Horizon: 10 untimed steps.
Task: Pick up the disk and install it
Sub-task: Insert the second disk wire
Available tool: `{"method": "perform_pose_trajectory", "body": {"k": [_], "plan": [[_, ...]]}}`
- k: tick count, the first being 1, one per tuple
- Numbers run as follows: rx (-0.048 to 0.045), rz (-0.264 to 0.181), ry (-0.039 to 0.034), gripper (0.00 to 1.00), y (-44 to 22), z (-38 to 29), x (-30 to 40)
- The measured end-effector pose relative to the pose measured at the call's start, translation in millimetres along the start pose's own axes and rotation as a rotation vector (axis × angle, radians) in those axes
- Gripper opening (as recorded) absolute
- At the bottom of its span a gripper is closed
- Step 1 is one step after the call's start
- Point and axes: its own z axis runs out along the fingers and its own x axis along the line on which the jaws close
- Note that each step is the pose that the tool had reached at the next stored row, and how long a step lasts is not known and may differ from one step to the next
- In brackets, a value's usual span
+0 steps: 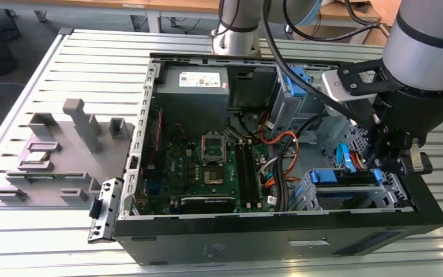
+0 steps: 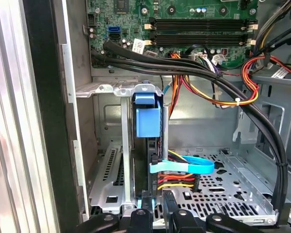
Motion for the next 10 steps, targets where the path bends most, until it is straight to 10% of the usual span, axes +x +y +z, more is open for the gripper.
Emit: {"method": "perform_pose_trajectory", "body": {"k": [5, 10], "plan": [[-0.0067, 0.000, -0.0005, 0.24, -0.2, -0.1, -0.1], [-0.0880, 0.003, 0.0022, 0.24, -0.9, 1.1, 0.0]]}}
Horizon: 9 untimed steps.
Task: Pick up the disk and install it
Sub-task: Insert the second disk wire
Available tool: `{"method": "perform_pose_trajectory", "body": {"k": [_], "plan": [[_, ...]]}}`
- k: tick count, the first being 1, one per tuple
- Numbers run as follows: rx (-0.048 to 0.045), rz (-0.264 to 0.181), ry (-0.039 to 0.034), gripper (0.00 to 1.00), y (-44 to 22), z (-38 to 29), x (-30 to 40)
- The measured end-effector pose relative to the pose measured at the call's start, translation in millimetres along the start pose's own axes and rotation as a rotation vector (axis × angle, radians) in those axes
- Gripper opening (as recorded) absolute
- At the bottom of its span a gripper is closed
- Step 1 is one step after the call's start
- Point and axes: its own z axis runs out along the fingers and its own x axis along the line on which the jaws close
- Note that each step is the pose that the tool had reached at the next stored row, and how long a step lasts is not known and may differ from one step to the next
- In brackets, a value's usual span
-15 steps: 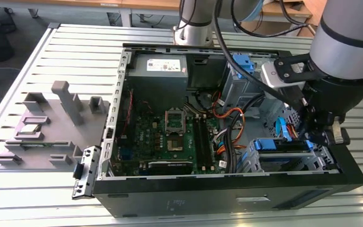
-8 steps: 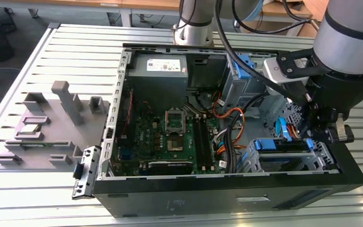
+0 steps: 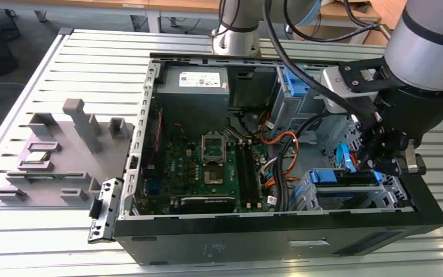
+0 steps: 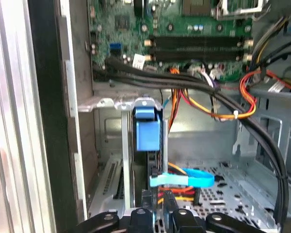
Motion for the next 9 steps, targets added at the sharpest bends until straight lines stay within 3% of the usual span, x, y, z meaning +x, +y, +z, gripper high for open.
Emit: {"method": "perform_pose_trajectory", "body": {"k": [5, 7, 9], "plan": [[-0.0904, 0.003, 0.0026, 0.24, -1.0, 1.0, 0.0], [-0.1040, 0.003, 0.0031, 0.24, -1.1, 1.0, -0.1], [-0.1049, 0.003, 0.0031, 0.24, -1.0, 1.0, 0.0]]}}
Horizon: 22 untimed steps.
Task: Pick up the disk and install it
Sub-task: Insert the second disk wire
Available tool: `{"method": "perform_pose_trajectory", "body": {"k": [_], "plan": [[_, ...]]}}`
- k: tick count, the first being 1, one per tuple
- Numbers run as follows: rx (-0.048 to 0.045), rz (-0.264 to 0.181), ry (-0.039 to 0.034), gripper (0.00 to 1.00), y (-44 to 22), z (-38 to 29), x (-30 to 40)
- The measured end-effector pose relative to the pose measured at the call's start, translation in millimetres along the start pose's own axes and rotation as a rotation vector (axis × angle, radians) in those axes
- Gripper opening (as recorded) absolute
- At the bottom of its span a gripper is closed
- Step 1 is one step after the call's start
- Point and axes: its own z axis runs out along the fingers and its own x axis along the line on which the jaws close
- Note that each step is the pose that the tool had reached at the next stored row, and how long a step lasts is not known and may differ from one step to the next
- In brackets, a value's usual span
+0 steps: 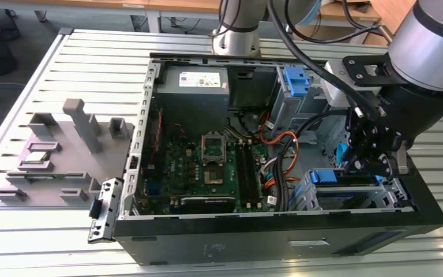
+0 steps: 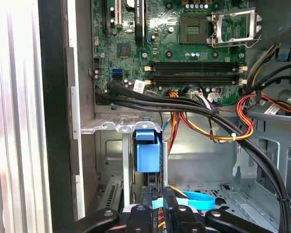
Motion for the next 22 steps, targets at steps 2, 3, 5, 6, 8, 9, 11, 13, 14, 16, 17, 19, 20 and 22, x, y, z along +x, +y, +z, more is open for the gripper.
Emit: {"method": "perform_pose_trajectory", "body": {"k": [2, 3, 5, 6, 8, 9, 11, 13, 14, 16, 17, 19, 20, 22], "plan": [[-0.0004, 0.000, 0.0000, 0.24, 0.0, 0.0, 0.0], [-0.0088, 0.000, 0.0002, 0.24, -0.2, 0.2, 0.0], [-0.0297, 0.001, 0.0008, 0.24, -0.1, 0.3, 0.0], [-0.0306, 0.001, 0.0008, 0.24, -0.1, 0.3, 0.0], [-0.0324, 0.001, 0.0010, 0.24, -0.1, 0.3, 0.0], [-0.0333, 0.001, 0.0010, 0.24, -0.1, 0.3, 0.0], [-0.0351, 0.001, 0.0011, 0.24, -0.1, 0.2, 0.0], [-0.0363, 0.001, 0.0012, 0.24, -1.2, 0.3, 0.0], [-0.0380, 0.001, 0.0011, 0.24, -2.7, 0.5, 0.0], [-0.0414, 0.002, 0.0013, 0.24, -6.1, 0.8, -0.2], [-0.0430, 0.002, 0.0012, 0.24, -7.9, 1.0, -0.2], [-0.0460, 0.003, 0.0014, 0.24, -12.0, 1.4, -0.3], [-0.0476, 0.003, 0.0015, 0.24, -14.2, 1.6, -0.4], [-0.0511, 0.003, 0.0016, 0.24, -18.7, 2.0, -0.5]]}}
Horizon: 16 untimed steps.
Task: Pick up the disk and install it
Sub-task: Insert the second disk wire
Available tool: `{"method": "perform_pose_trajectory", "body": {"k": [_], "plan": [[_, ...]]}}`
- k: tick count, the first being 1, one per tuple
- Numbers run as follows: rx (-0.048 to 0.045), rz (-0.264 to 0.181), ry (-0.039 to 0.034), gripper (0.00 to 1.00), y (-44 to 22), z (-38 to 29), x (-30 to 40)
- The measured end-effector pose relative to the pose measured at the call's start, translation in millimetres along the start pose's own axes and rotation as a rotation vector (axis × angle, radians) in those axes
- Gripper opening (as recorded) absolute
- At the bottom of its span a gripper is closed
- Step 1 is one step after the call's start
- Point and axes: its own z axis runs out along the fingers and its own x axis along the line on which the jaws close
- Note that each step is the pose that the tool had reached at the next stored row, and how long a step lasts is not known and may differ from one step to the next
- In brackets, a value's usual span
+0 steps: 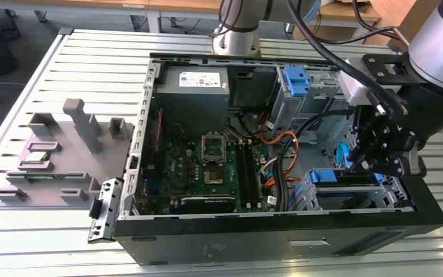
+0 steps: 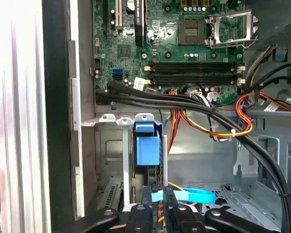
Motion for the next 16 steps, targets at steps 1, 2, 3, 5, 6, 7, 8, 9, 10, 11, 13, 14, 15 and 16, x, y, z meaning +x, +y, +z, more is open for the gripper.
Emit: {"method": "perform_pose_trajectory", "body": {"k": [1, 2, 3, 5, 6, 7, 8, 9, 10, 11, 13, 14, 15, 16], "plan": [[-0.0020, 0.000, 0.0000, 0.24, -2.7, 0.1, -0.1], [-0.0040, 0.000, 0.0002, 0.24, -4.9, 0.2, -0.2], [-0.0057, 0.000, 0.0003, 0.24, -6.5, 0.2, -0.2], [-0.0078, 0.000, 0.0003, 0.24, -7.2, 0.2, -0.3], [-0.0079, 0.000, 0.0005, 0.24, -7.1, 0.2, -0.3], [-0.0081, 0.000, 0.0005, 0.24, -7.1, -0.2, -0.2], [-0.0083, 0.000, 0.0005, 0.24, -7.2, -1.0, -0.2], [-0.0085, 0.000, 0.0004, 0.24, -7.3, -2.2, -0.3], [-0.0089, 0.000, 0.0005, 0.24, -7.3, -3.9, -0.3], [-0.0093, 0.000, 0.0005, 0.24, -7.4, -6.1, -0.4], [-0.0102, 0.000, 0.0004, 0.24, -7.6, -11.1, -0.6], [-0.0107, 0.000, 0.0004, 0.24, -7.7, -13.6, -0.7], [-0.0111, 0.001, 0.0005, 0.24, -7.8, -15.6, -0.7], [-0.0113, 0.001, 0.0005, 0.24, -7.8, -16.6, -0.7]]}}
